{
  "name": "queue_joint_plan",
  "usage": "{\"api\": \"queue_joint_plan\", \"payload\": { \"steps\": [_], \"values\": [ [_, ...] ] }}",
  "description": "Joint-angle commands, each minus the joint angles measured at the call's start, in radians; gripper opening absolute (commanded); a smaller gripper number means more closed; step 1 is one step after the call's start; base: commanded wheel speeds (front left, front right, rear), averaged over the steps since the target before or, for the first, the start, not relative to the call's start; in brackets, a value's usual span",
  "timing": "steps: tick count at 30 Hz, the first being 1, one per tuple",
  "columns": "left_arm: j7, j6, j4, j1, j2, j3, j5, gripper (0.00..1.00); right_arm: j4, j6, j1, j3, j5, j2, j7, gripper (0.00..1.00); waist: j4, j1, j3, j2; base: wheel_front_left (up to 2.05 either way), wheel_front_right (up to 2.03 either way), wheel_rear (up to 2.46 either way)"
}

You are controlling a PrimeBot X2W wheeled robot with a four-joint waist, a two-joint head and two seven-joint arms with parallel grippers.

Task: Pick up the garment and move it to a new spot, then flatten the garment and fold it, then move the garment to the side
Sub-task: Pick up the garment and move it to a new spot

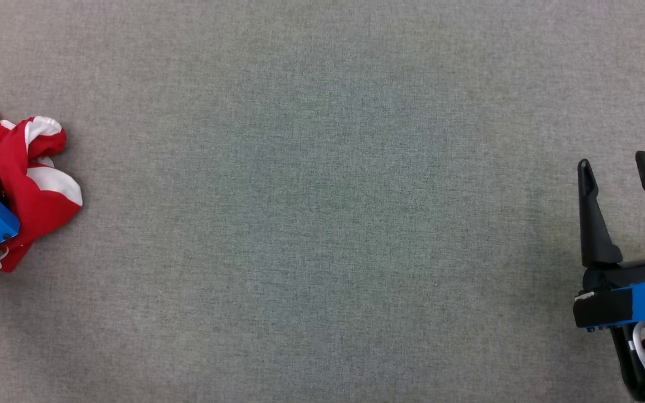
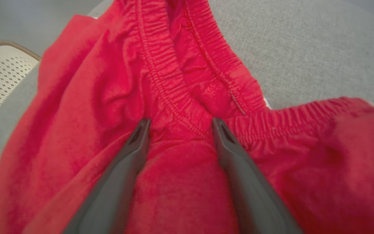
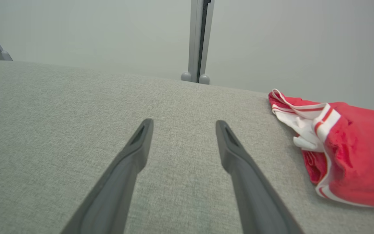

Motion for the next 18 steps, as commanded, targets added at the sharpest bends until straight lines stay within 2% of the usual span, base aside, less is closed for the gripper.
{"api": "queue_joint_plan", "payload": {
  "steps": [1,2,3,4,5,9,18],
  "values": [
    [0.029,-0.008,0.032,0.023,-0.024,-0.017,-0.004,1.0,0.004,0.0,-0.014,0.003,-0.002,-0.003,0.0,1.0,-0.002,0.0,-0.004,0.0,0.0,0.0,0.0],
    [0.041,-0.008,0.044,0.024,-0.024,-0.023,-0.006,1.0,0.005,0.0,-0.015,0.004,-0.001,-0.003,0.001,1.0,-0.003,0.0,-0.007,0.0,0.0,0.0,0.0],
    [0.048,-0.01,0.056,0.024,-0.023,-0.03,-0.007,0.38,0.009,0.0,-0.015,0.006,0.0,-0.004,0.0,1.0,-0.006,0.0,-0.012,0.0,0.0,0.0,0.0],
    [0.054,-0.01,0.064,0.021,-0.025,-0.034,-0.014,0.23,0.009,0.0,-0.015,0.007,0.002,-0.004,0.0,1.0,-0.008,0.0,-0.015,0.0,0.0,0.0,0.0],
    [0.053,-0.012,0.07,0.019,-0.023,-0.038,-0.019,0.0,0.01,0.0,-0.014,0.008,0.003,-0.004,-0.002,1.0,-0.011,0.0,-0.02,0.0,0.0,0.0,0.0],
    [0.0,-0.015,0.074,0.0,0.0,-0.049,-0.016,0.0,0.021,0.0,-0.007,0.006,0.008,-0.001,-0.009,1.0,-0.023,0.0,-0.044,0.0,0.0,0.0,0.0],
    [-0.214,-0.016,0.035,-0.071,0.04,-0.075,0.025,0.0,0.086,0.0,0.018,0.012,0.025,0.023,-0.043,1.0,-0.071,0.0,-0.156,0.0,0.0,0.0,0.0]
  ]
}}
